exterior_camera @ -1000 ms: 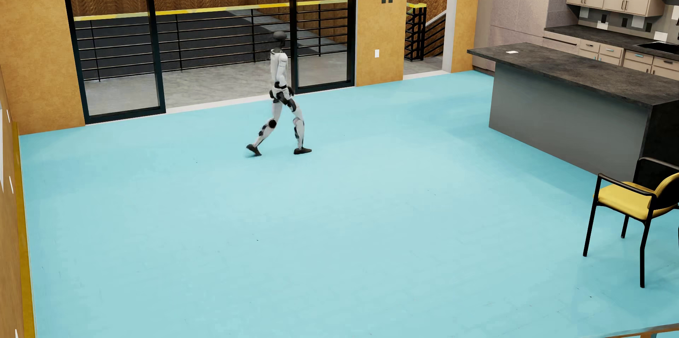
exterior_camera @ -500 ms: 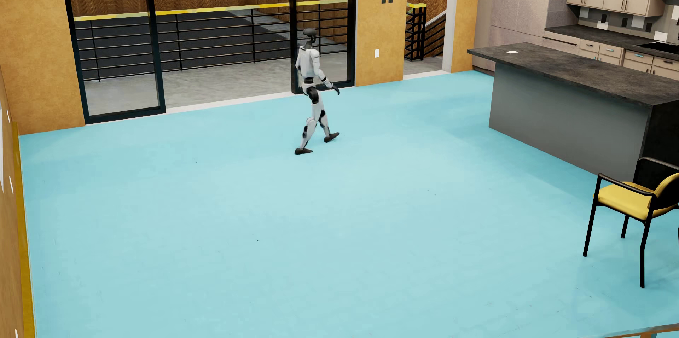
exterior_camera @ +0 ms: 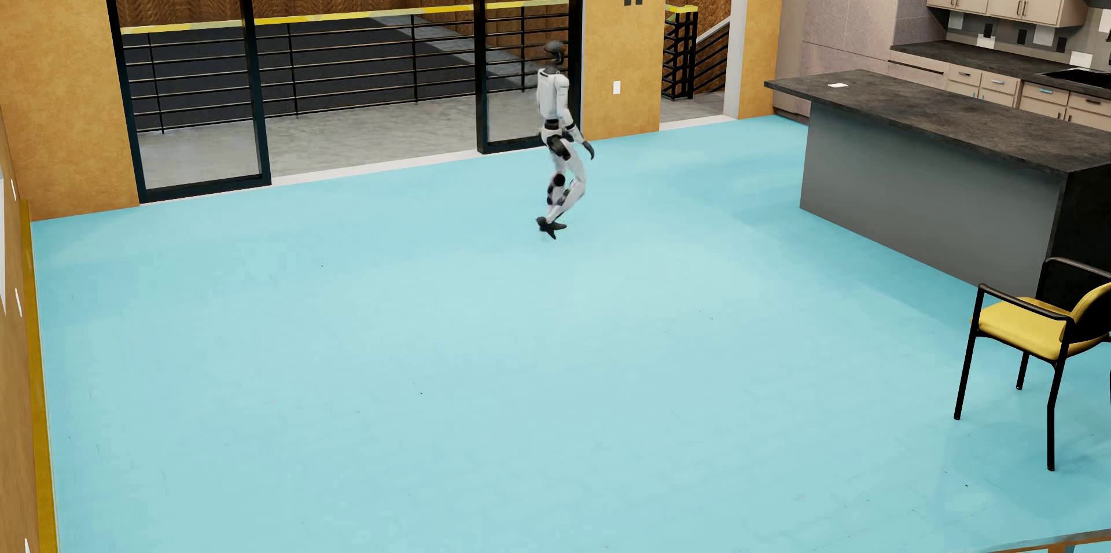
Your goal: Walk to the counter
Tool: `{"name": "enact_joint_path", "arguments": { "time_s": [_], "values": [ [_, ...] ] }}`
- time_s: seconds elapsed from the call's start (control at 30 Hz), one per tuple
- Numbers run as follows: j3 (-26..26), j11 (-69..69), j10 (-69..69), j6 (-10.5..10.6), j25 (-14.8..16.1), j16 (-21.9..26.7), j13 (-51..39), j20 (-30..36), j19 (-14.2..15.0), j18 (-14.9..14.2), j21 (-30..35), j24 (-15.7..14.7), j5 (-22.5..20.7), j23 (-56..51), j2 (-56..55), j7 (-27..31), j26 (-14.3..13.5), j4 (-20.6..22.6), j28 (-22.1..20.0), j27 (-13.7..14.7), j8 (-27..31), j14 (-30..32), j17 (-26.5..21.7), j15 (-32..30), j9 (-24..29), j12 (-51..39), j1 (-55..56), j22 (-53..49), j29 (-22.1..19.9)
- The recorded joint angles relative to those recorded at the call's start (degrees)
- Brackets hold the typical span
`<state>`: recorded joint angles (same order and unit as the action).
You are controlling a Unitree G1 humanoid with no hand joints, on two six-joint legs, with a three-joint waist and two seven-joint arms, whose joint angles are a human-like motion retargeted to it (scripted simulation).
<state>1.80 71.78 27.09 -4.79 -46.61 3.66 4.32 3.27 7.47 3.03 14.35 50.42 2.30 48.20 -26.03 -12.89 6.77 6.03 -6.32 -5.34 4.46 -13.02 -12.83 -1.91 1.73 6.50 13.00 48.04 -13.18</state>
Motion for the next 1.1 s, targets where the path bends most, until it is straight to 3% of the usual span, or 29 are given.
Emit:
{"name": "enact_joint_path", "arguments": {
  "time_s": [0.07, 0.1, 0.13, 0.23, 0.3, 0.33, 0.37, 0.4, 0.47, 0.57, 0.6, 0.67, 0.7, 0.73, 0.8, 0.87, 0.9, 0.93, 1.0, 1.1],
  "values": [
    [-1.6, -10.5, -1.2, -0.4, 3.6, 0.6, 2.7, 1.0, -2.0, 0.3, -4.6, 0.5, -0.5, -5.5, -5.3, 1.1, -1.3, 1.4, -0.2, -0.3, 0.2, -2.6, 0.2, 7.0, 0.2, -2.4, -4.5, -1.3, -1.6],
    [-2.4, -18.5, -2.2, -0.5, 4.5, 0.9, 3.9, 1.4, -2.8, 0.3, -5.7, 0.4, -0.3, -7.5, -6.9, 1.8, -1.9, 1.9, -0.5, -0.3, -0.1, -3.5, 0.4, 7.5, 0.2, -3.3, -6.8, -2.5, -2.1],
    [-3.1, -27.8, -3.5, -0.6, 4.4, 1.4, 4.3, 1.9, -4.4, 0.3, -5.8, -0.1, 0.1, -8.5, -7.6, 2.6, -2.5, 2.4, -1.0, -0.7, -1.0, -4.2, 1.2, 7.7, 0.2, -4.1, -9.1, -3.6, -2.7],
    [-5.0, -56.9, -7.9, -0.6, 1.9, 2.3, 6.2, 3.5, -4.1, 0.1, -4.6, -1.7, 0.4, -8.7, -5.6, 5.3, -2.9, 3.5, -1.8, -0.5, -4.1, -4.6, 2.0, 3.2, -0.1, -5.8, -16.2, -5.7, -4.0],
    [-5.8, -60.4, -7.5, -0.3, 0.4, 2.3, 7.5, 4.4, -3.7, -0.4, -4.8, -2.1, -0.3, -6.8, -5.0, 7.2, -2.7, 3.7, -3.4, -0.5, -4.8, -5.3, 3.1, 2.8, -0.4, -6.1, -20.0, -5.9, -5.2],
    [-6.3, -57.3, -6.6, 0.0, 0.0, 2.4, 8.2, 4.7, -7.4, -0.8, -5.4, -2.2, -1.1, -5.4, -5.1, 8.3, -2.5, 3.4, -4.0, -0.6, -4.2, -4.8, 4.0, -0.6, -0.6, -5.6, -21.7, -5.8, -5.7],
    [-6.6, -54.8, -5.2, 0.5, -0.3, 2.3, 9.0, 4.5, -8.5, -1.3, -5.9, -2.4, -1.8, -3.8, -4.7, 9.0, -2.1, 2.6, -4.3, -0.8, -4.1, -3.0, 5.0, -4.3, -0.9, -4.6, -23.2, -5.6, -6.0],
    [-6.7, -52.2, -2.9, 1.3, -0.5, 2.0, 9.6, 3.6, -9.1, -1.9, -6.3, -3.3, -2.4, -1.9, -3.4, 9.6, -1.4, 1.4, -4.4, -1.1, -4.9, -0.2, 6.1, -5.8, -1.1, -3.1, -24.3, -5.2, -6.2],
    [-6.8, -48.9, 7.9, 3.4, -1.4, 1.8, 9.8, 2.1, -10.3, -7.8, -6.1, -5.4, -4.5, 2.4, -0.9, 10.6, 0.0, -1.9, -3.5, -1.2, -6.7, 10.7, 7.6, -3.4, -1.4, 0.3, -22.0, -3.6, -5.8],
    [-6.8, -47.5, 34.0, 6.2, -4.4, 7.7, 7.0, 9.4, -11.7, -17.0, -4.0, -1.0, -7.7, 6.4, 4.2, 9.6, -3.1, -10.0, 2.4, 0.4, -10.1, 30.1, 8.5, 2.3, -1.0, 2.8, -8.4, -3.6, -5.1],
    [-6.6, -47.2, 40.0, 7.0, -5.2, 9.1, 5.5, 10.1, -11.9, -17.1, -3.2, -0.6, -8.9, 6.8, 5.8, 9.5, -3.6, -12.3, 2.9, 0.9, -10.6, 30.3, 8.6, 4.1, -0.6, 3.8, -3.3, -5.1, -5.2],
    [-5.8, -46.3, 44.9, 8.3, -6.5, 9.2, 1.8, 6.2, -12.4, -14.2, -1.5, -4.4, -11.2, 7.4, 9.2, 9.3, -2.2, -15.0, 1.3, 1.9, -10.5, 19.5, 8.4, 7.7, 0.0, 6.8, 5.4, -8.1, -5.3],
    [-5.2, -46.3, 43.3, 8.7, -6.6, 8.0, -0.3, 3.6, -12.6, -13.8, -1.4, -6.6, -12.1, 7.4, 11.3, 8.9, -0.4, -16.2, -0.4, 2.3, -9.9, 14.8, 8.7, 9.3, 0.3, 8.0, 8.6, -9.2, -5.3],
    [-4.6, -46.1, 39.4, 8.9, -6.1, 7.1, -2.2, 1.4, -12.8, -11.4, -1.6, -8.3, -13.0, 6.8, 13.2, 8.6, 1.1, -16.9, -1.7, 2.9, -9.0, 10.5, 9.0, 10.9, 0.4, 9.0, 11.3, -10.1, -5.4],
    [-3.4, -46.3, 26.1, 9.1, -5.2, 5.9, -5.7, -0.4, -13.1, -8.7, -1.2, -9.2, -14.0, 4.6, 16.9, 6.8, 2.5, -18.0, -2.5, 4.3, -6.9, 5.4, 9.3, 13.5, 0.6, 10.3, 15.1, -11.2, -5.9],
    [-2.5, -48.0, 9.3, 9.1, -4.5, 5.9, -8.2, 0.8, -13.1, -7.4, 0.1, -7.8, -14.5, 1.7, 20.7, 4.1, 2.6, -18.1, -0.8, 5.8, -5.1, 6.2, 9.1, 15.1, 0.5, 10.1, 16.6, -10.1, -6.2],
    [-2.2, -49.3, 0.3, 9.1, -4.0, 6.0, -9.0, 1.6, -13.1, -8.5, 0.8, -6.5, -14.7, 0.5, 22.8, 3.7, 2.5, -17.1, 0.4, 6.4, -4.2, 7.8, 9.1, 15.6, 0.3, 9.9, 16.6, -9.3, -6.3],
    [-2.1, -50.6, -8.4, 9.0, -3.4, 5.9, -9.7, 1.9, -13.1, -11.4, 1.5, -5.3, -14.7, -0.5, 24.9, 3.8, 2.3, -16.0, 1.4, 6.8, -3.4, 9.2, 9.2, 15.9, 0.1, 9.7, 16.0, -8.9, -6.4],
    [-1.9, -51.1, -15.7, 8.8, -2.7, 5.3, -10.4, 0.7, -12.9, -14.9, 2.8, -4.7, -14.9, -1.4, 28.5, 4.1, 2.1, -15.0, 1.6, 6.9, -2.0, 8.4, 9.6, 17.4, -0.2, 9.9, 16.1, -9.0, -6.6],
    [-1.3, -50.2, -10.5, 8.1, -2.1, 3.4, -9.2, -0.7, -12.2, -7.7, 3.7, -4.5, -13.2, 0.0, 33.6, 3.2, 2.5, -13.9, 1.2, 5.6, -0.5, 17.3, 9.7, 16.3, -1.1, 9.7, 15.1, -8.3, -6.7]
  ]
}}
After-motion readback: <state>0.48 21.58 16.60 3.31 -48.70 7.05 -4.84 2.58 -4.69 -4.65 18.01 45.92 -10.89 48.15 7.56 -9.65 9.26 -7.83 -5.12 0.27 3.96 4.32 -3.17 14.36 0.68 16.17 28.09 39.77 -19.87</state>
